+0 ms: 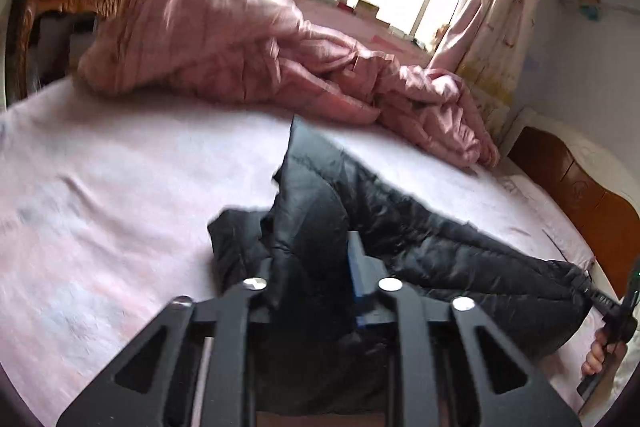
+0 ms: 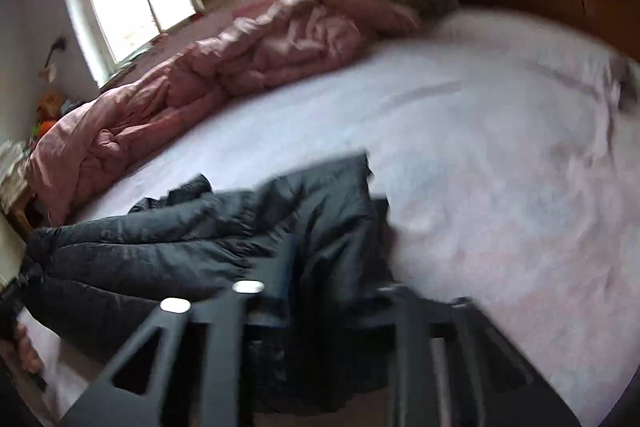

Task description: Fold large clothes

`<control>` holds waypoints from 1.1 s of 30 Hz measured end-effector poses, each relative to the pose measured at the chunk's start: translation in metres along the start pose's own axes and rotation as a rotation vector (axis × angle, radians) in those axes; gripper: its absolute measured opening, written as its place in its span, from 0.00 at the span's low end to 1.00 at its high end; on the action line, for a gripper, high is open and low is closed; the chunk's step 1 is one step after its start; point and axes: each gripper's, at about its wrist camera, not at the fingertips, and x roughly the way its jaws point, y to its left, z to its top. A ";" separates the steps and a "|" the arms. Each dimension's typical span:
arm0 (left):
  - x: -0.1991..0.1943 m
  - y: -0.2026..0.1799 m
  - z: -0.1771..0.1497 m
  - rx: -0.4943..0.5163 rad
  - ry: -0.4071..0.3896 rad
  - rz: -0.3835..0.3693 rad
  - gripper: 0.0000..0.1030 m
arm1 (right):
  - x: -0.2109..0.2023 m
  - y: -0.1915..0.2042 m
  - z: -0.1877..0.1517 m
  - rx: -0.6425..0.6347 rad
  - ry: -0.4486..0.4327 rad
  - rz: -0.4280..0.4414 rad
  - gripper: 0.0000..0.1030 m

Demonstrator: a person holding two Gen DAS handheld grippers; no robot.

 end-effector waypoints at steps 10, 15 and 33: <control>0.050 -0.003 0.022 0.097 0.047 0.191 0.18 | 0.054 0.033 0.052 -0.111 -0.054 -0.090 0.07; 0.077 -0.004 -0.003 0.216 0.099 0.333 0.40 | 0.099 0.019 0.029 -0.110 0.083 -0.155 0.10; -0.041 -0.082 -0.024 0.350 -0.297 0.158 1.00 | -0.027 0.095 0.005 -0.218 -0.131 0.099 0.84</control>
